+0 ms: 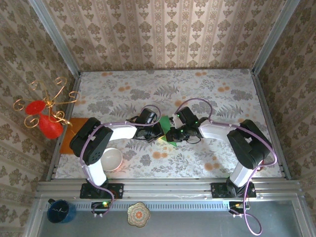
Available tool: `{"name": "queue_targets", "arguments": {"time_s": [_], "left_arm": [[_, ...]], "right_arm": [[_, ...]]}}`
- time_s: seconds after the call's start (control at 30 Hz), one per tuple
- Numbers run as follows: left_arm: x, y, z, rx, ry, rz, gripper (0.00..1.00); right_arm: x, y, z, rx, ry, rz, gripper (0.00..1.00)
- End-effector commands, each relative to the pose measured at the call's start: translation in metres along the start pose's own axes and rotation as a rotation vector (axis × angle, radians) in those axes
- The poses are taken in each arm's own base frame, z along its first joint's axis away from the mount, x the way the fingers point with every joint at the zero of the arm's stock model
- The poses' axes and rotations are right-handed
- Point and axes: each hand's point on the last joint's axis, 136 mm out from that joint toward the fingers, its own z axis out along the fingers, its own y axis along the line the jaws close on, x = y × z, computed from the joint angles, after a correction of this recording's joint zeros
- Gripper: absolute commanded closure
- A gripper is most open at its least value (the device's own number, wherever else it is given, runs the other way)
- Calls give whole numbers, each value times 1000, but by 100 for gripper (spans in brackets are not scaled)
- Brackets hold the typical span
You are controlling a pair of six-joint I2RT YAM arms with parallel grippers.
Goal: Fold a paper plane with a square sheet of paper (pick it up from the middle)
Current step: Third fold the triangle at the center of the table.
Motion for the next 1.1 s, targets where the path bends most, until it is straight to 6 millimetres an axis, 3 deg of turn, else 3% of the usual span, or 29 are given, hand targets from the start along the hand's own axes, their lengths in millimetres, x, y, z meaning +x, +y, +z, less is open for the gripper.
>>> {"name": "queue_targets", "arguments": {"time_s": [0.0,1.07], "left_arm": [[12,50,7,-176,35,-52,96],[15,59,8,-217,49,-69,96]], "right_arm": [[8,-5,5,29,55,-11,87],[17,-46,12,183,86,25,89]]}}
